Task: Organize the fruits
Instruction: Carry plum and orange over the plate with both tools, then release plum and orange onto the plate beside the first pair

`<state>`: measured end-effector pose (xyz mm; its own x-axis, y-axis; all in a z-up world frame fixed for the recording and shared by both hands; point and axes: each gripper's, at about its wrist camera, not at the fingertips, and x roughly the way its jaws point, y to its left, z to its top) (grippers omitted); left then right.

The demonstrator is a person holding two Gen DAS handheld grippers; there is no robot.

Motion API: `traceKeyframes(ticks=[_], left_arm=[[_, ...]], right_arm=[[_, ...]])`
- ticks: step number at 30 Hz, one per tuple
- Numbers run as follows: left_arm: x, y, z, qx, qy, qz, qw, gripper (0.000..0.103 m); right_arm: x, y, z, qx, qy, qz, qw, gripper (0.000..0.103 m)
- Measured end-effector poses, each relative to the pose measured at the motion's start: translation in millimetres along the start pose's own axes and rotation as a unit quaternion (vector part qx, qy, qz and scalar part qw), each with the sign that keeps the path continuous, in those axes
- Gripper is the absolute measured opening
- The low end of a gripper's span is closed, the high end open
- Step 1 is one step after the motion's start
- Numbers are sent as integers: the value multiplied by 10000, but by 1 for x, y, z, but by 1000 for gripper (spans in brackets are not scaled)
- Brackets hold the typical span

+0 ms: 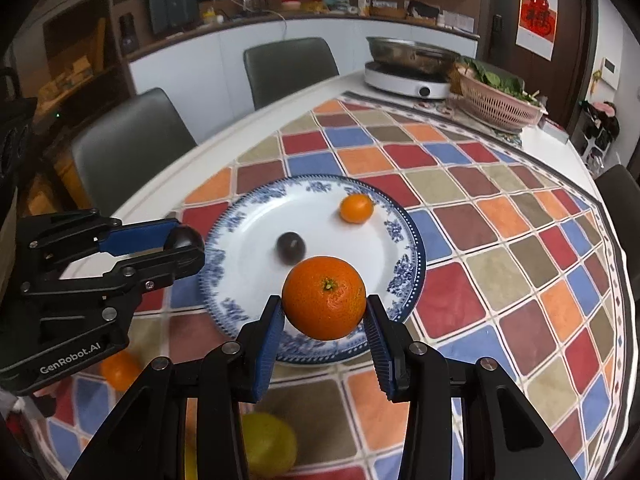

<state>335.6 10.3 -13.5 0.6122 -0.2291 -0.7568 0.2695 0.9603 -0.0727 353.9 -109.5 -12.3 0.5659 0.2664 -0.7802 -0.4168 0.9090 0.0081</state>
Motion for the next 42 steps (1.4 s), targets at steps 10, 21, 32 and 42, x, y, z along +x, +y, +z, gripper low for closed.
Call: traceKeyframes(ticks=[10,21,32,42], left_arm=[[34,5,7,-9,414,29,9991,28],[16,1,10,161,202,335,9991,50],[-51,-19,-13,205,-268,573,9978,60],[-116,-49,-25,445,-806,778,9927,72]], right_arm=[[34,-10,3,172,287,80,9994,42],[28,-14,5,325,149,80,9993,52],[-36,5,-13,-8,-456,-295,9985,52],[-92,13,-31,152,-863,-241,9959,60]])
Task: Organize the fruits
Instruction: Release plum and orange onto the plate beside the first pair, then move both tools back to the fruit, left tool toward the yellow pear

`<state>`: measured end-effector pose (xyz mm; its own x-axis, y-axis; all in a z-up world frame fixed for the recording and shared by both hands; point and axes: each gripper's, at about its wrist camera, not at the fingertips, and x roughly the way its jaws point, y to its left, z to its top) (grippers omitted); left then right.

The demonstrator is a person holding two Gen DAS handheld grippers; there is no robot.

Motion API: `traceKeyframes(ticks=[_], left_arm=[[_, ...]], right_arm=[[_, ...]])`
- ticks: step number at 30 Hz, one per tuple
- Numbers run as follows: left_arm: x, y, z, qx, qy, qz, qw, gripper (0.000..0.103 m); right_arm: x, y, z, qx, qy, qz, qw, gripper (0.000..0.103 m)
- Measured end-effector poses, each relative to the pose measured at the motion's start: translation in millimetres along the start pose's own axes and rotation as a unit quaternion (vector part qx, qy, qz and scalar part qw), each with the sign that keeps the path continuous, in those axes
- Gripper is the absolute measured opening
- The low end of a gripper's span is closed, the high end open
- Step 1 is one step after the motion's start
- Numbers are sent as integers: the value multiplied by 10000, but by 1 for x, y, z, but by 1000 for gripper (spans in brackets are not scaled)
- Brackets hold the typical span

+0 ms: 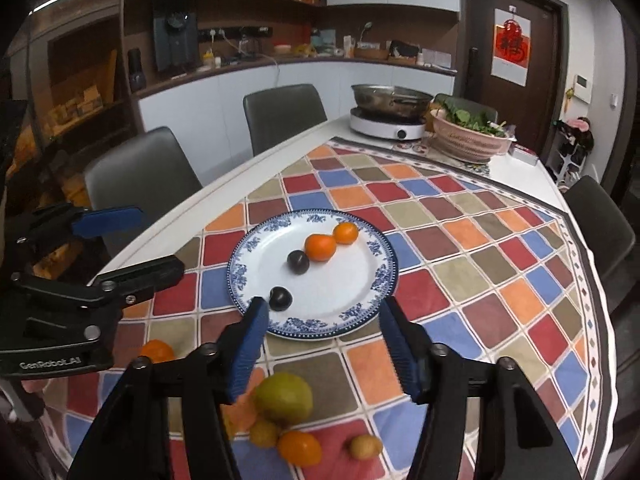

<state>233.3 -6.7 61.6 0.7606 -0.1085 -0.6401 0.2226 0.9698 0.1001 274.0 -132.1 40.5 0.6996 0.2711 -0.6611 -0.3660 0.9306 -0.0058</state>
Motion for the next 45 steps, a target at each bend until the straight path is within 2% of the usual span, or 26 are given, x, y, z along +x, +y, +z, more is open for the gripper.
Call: traceKeyframes(ticks=[11,17,26,31,45], left_arm=[[-48,-26,-19,199,-320,123,9992,82],[-58,-34,-38,34,-234,69,9997,83],[-56,-45,-66,-72,-41,-124,9999,83],[-51,-52,-79,70,33,-219,9997,83],[-19,-59,-102,554,341,-539,9964,82]], right_arm=[[-51,-5,-21,247,-246,-131,9993,60],[-67,-1,-40,174,-295,-277,9990,60],[-73,3,-65,46,-91,-171,9998,60],[-71,10,-79,-152,50,-96,9998,60],[-33,18,-99,-782,845,215,9931,59]])
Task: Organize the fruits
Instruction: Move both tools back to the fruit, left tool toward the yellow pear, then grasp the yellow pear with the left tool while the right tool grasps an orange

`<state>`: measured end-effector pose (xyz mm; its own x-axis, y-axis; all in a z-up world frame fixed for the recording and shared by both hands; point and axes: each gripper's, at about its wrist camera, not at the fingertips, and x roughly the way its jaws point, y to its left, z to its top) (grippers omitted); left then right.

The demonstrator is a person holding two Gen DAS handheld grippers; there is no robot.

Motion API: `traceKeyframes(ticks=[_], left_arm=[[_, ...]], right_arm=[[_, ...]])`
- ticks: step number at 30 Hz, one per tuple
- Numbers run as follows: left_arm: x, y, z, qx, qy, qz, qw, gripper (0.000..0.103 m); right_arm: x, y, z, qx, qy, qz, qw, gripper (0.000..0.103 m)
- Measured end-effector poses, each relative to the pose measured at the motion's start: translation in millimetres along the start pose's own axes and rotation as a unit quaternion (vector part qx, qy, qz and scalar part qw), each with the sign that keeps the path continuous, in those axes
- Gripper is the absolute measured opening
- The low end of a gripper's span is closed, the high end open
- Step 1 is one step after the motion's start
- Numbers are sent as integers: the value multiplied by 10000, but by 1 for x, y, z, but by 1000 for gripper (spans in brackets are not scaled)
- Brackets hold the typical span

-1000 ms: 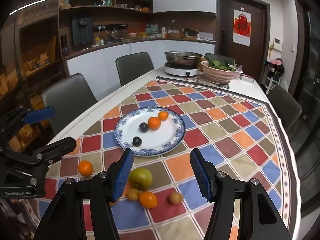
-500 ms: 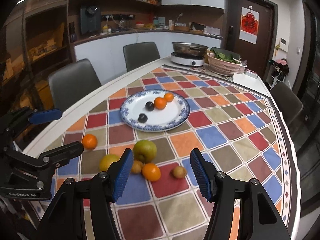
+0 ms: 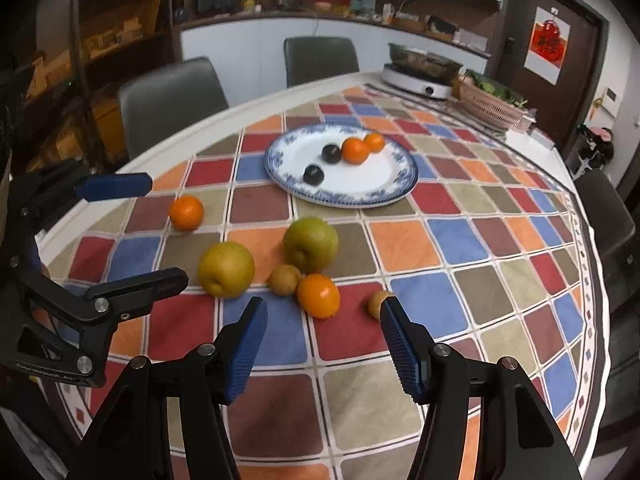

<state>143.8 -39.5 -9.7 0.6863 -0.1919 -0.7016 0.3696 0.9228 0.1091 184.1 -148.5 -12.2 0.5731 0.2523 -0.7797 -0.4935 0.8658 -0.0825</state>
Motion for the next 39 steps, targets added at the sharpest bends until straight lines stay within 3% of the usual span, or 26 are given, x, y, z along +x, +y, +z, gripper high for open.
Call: traceKeyframes(ticks=[7,10,15,39], left_arm=[[25,1,-6,145,283,-229,9992,79],[35,4,-9,91,408,-293,9987,73],[49,6,-9,6,545,-424,9976,70],[78,11,-10,-419,886,-651,9930,49]], right_arm=[[26,4,-1,-370,343,85,9987,58],[40,6,-1,-534,501,68,9973,49],[55,4,-2,-607,680,140,9957,44],[82,0,4,-451,869,419,9943,35]])
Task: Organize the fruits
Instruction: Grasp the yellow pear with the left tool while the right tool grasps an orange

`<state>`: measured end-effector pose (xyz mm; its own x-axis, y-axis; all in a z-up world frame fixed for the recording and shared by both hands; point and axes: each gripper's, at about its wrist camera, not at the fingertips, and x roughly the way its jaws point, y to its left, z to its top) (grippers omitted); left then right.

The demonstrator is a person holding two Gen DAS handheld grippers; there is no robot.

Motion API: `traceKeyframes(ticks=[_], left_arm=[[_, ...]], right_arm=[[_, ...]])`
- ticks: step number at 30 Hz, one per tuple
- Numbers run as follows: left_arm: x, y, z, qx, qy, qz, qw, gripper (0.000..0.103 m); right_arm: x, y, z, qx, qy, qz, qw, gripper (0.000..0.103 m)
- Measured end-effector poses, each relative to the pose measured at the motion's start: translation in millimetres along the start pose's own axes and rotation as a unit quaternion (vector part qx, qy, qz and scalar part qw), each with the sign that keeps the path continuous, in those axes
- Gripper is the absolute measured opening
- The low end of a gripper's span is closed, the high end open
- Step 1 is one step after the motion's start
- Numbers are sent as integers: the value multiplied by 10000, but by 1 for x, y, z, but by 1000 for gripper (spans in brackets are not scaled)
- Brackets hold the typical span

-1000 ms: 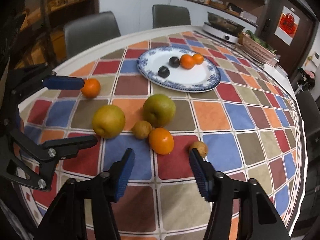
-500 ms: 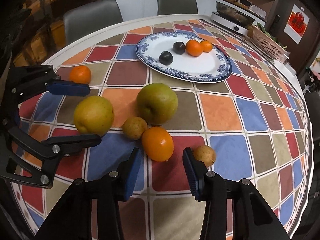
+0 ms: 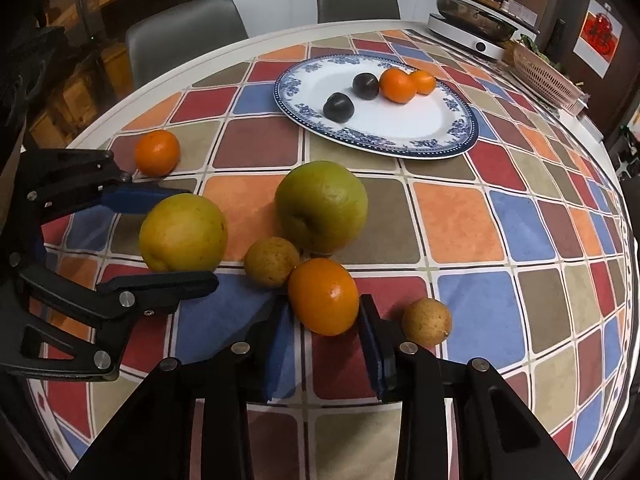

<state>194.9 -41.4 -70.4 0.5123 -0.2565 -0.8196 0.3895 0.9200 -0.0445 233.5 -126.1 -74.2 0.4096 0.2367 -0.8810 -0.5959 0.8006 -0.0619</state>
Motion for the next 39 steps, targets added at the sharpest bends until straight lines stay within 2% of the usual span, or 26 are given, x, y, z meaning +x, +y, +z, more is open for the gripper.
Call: traceKeyframes(ticks=[7,19,39], left_arm=[[-6,-1,-2,-149,-39,14,9999,49],[-41,-3,3,-356,-439,91,9984,49],[-103,11,45,-392,-1282,360,9903,49]], right_arm=[[-8,-3,-5,270,-150,-30,9995,34],[-45,3,-4,532,-652,-40,9964,34],[-103,-3,30,974,-1619,-25,9820,34]])
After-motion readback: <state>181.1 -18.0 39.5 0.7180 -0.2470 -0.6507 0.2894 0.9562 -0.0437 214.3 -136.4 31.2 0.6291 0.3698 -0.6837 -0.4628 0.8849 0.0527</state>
